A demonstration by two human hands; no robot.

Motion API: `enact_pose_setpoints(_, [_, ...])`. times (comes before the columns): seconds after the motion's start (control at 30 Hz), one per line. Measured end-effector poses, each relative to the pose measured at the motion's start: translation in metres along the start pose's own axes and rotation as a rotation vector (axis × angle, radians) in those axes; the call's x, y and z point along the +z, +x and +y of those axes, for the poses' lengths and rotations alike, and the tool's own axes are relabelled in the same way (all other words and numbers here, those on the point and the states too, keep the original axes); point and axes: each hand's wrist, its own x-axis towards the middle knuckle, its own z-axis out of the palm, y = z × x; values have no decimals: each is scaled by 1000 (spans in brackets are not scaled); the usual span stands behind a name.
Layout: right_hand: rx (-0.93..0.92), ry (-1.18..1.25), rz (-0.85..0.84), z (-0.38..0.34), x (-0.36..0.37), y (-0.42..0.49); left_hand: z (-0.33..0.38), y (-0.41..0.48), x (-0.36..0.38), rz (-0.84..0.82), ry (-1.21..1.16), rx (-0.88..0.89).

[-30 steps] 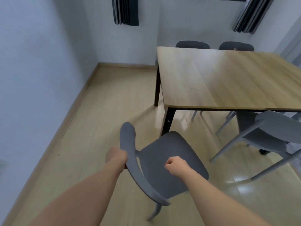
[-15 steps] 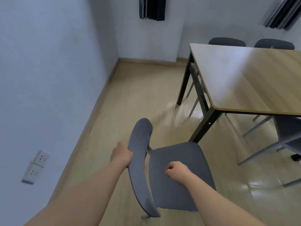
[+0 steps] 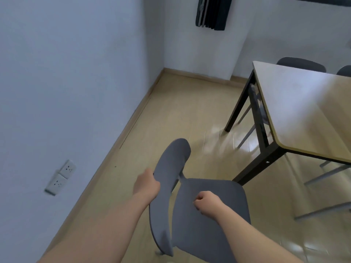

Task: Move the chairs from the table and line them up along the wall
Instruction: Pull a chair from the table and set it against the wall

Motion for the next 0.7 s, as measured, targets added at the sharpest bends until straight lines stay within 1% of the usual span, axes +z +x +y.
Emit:
enact_pose_setpoints(0.1, [-26, -8, -5, -19, 9, 6, -21, 10, -21, 66, 16, -28])
enact_pose_setpoints(0.27, [-67, -22, -22, -64, 36, 12, -62, 29, -61, 118, -2, -46])
enact_pose_setpoints(0.57, [-66, -6, -23, -185, 127, 9, -159, 78, -167, 129, 7, -59])
enact_pose_setpoints(0.7, [-62, -25, -69, -228, 168, 4, -200, 88, -211, 123, 14, -55])
